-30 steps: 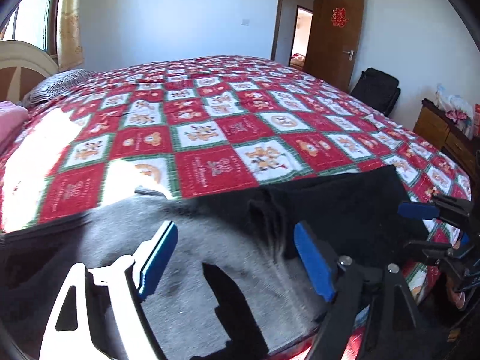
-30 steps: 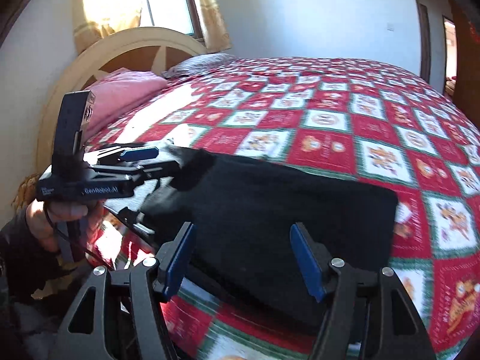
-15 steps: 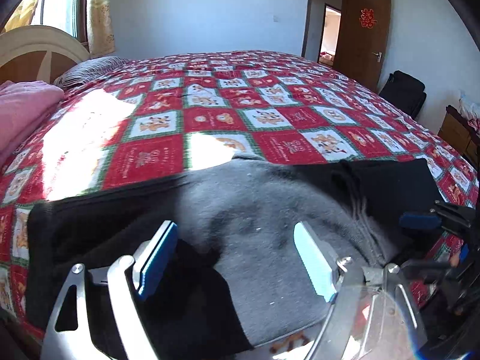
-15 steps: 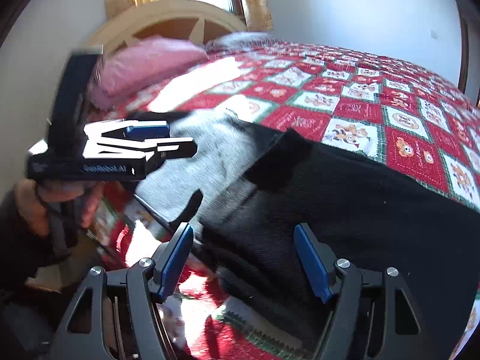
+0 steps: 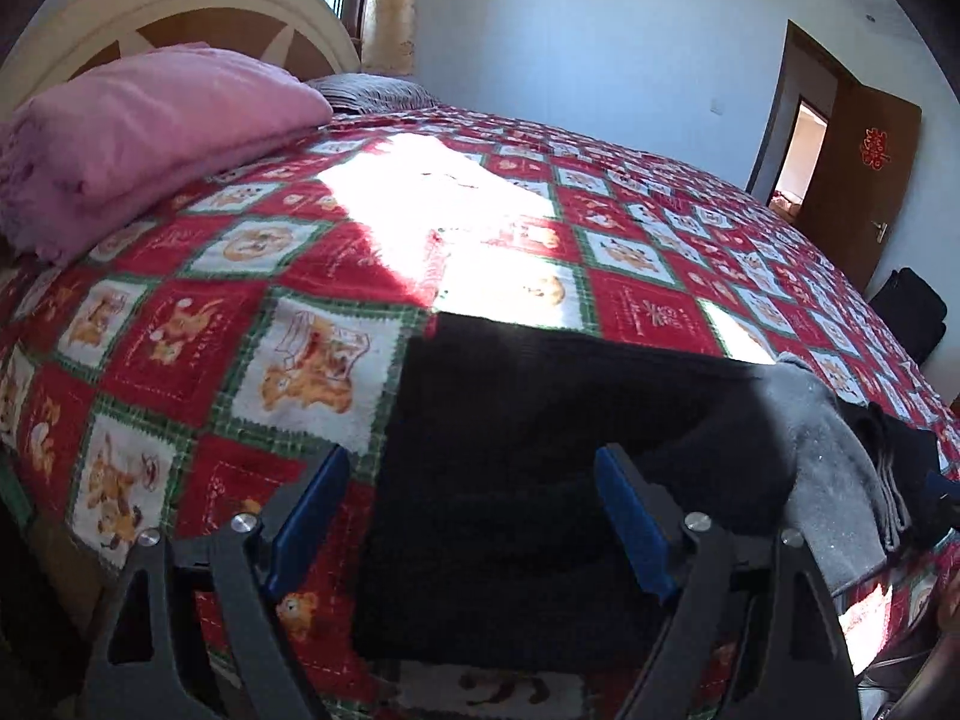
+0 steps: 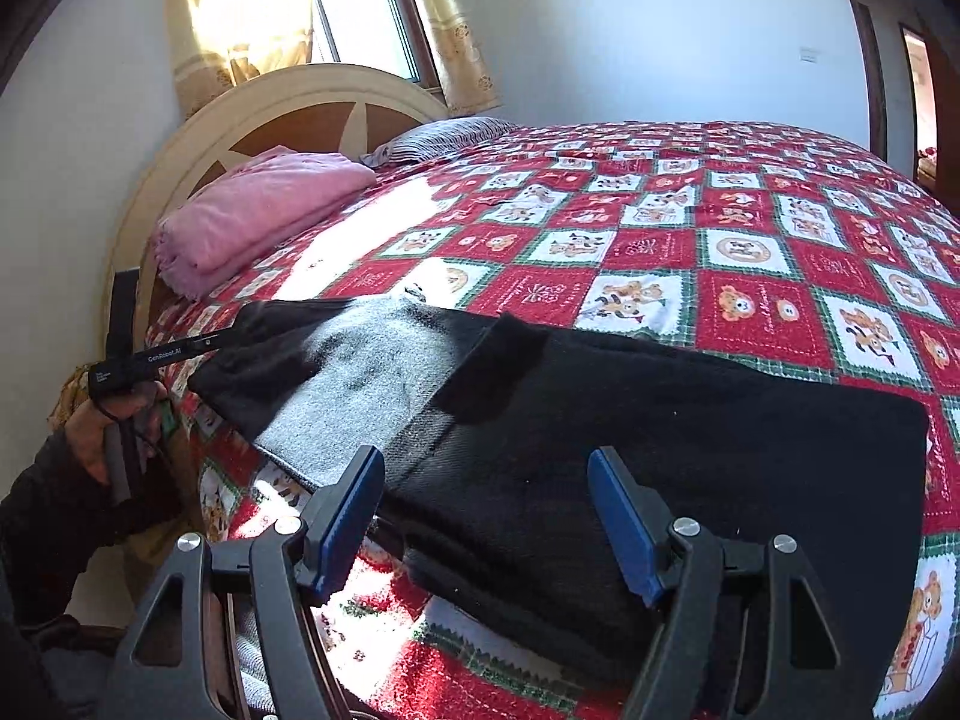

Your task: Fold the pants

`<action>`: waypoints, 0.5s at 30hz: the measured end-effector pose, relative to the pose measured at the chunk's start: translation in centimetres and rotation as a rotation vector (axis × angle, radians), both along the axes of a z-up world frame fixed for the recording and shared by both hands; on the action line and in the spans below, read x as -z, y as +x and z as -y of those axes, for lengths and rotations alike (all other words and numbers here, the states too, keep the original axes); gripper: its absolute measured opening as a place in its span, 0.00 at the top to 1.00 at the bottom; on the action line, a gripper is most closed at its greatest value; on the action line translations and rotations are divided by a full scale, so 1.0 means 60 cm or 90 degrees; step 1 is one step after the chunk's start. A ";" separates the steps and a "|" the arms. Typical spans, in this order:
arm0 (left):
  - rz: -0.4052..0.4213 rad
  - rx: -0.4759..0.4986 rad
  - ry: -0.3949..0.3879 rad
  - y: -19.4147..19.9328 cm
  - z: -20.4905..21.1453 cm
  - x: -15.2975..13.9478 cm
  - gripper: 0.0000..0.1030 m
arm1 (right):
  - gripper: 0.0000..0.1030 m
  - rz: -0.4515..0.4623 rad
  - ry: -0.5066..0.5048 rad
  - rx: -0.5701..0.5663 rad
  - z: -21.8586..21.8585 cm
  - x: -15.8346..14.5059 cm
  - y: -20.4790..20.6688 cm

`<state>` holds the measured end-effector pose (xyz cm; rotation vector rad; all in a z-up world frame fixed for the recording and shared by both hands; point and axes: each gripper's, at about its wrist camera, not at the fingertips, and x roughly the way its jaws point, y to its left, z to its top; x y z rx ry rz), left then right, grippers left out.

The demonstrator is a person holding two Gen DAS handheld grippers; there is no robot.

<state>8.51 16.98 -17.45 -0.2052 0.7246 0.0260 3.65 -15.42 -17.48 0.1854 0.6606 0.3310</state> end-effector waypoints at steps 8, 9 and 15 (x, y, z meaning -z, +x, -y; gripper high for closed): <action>0.000 0.009 -0.068 -0.007 -0.027 0.018 0.39 | 0.30 -0.017 -0.003 0.003 -0.006 0.016 0.001; 0.003 0.011 -0.080 -0.007 -0.032 0.017 0.39 | 0.30 -0.018 -0.004 0.002 -0.008 0.017 0.001; 0.019 0.034 -0.083 -0.002 -0.041 0.031 0.39 | 0.30 -0.016 -0.008 0.000 -0.015 0.019 -0.003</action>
